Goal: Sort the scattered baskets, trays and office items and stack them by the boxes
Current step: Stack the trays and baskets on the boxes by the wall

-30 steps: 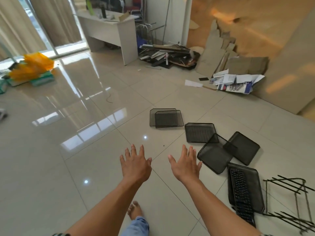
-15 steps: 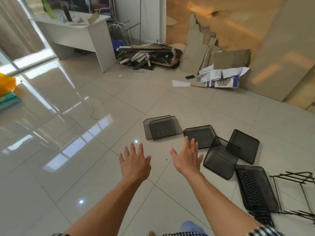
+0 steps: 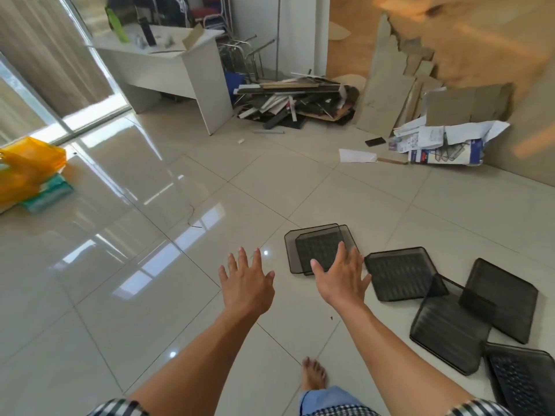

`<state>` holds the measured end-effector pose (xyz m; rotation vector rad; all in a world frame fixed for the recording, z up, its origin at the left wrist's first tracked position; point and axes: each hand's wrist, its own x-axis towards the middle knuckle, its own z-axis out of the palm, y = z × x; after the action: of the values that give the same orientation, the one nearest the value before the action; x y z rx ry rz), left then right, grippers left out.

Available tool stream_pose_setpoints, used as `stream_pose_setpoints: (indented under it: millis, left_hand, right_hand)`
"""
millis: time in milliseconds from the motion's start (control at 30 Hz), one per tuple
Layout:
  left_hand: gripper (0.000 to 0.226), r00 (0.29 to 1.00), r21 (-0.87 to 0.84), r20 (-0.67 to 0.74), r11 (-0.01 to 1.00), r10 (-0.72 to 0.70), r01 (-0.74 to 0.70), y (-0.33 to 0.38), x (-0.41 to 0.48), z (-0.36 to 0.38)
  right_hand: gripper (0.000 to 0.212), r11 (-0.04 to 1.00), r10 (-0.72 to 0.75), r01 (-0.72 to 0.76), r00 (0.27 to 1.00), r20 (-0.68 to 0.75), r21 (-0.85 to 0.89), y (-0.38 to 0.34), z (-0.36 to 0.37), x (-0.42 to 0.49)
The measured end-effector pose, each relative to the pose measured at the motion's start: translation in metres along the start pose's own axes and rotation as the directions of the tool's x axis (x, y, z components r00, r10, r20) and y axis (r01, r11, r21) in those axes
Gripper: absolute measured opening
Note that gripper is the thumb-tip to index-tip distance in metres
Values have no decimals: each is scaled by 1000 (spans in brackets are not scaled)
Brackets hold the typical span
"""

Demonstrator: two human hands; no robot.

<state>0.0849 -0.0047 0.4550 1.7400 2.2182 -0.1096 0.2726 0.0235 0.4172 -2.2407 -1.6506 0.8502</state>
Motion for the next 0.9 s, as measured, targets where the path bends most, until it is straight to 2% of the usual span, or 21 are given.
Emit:
stream_pose_setpoints:
  millis: [300, 500, 700, 900]
  left_hand:
    - [67, 997, -8, 11, 997, -71, 71, 8, 123, -40]
    - [67, 1000, -5, 26, 1000, 8, -7, 13, 204, -55]
    - [68, 984, 42, 56, 984, 171, -174, 13, 310, -75]
    - [68, 904, 164, 141, 891, 403, -423, 24, 407, -99]
  right_hand:
    - [89, 993, -64, 65, 998, 20, -95, -67, -11, 121]
    - [87, 995, -23, 20, 999, -27, -100, -93, -17, 190]
    - [84, 984, 169, -175, 974, -149, -28, -114, -20, 252]
    - [84, 910, 415, -399, 879, -236, 118, -148, -11, 281]
